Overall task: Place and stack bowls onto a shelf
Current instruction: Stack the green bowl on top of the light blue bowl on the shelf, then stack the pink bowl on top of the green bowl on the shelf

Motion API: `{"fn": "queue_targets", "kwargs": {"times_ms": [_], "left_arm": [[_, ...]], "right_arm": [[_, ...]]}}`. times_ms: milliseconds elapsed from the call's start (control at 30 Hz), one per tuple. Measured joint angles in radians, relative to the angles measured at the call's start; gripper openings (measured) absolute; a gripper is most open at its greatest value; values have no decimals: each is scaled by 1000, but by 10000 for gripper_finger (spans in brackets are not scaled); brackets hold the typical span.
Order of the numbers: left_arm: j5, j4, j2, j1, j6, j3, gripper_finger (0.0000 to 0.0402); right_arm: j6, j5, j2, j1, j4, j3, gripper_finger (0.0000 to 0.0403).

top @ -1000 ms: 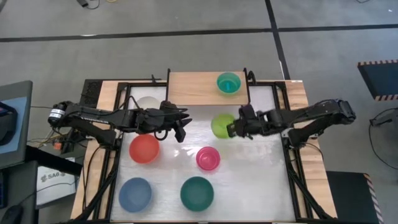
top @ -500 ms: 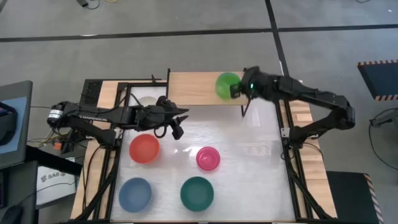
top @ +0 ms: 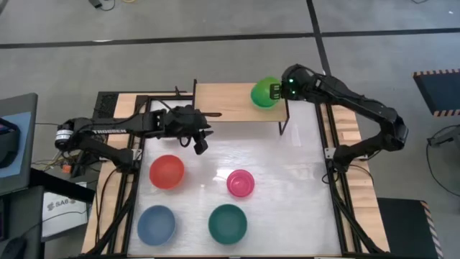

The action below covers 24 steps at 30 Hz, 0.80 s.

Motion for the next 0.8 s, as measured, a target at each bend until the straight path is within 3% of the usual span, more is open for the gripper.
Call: {"fn": "queue_targets", "kwargs": {"times_ms": [200,367,633,800], "left_arm": [[71,15,0,31,106,0,96],[96,-10,0,34,100,0,96],[206,49,12,32,-29,-48,96],[229,179,48,20,-97,-94,96]], "right_arm": [[2,-37,111,9,4,0,74],[39,-13,139,48,12,0,74],[30,25,30,95,103,0,75],[-31,16,-43,120,140,0,75]]}}
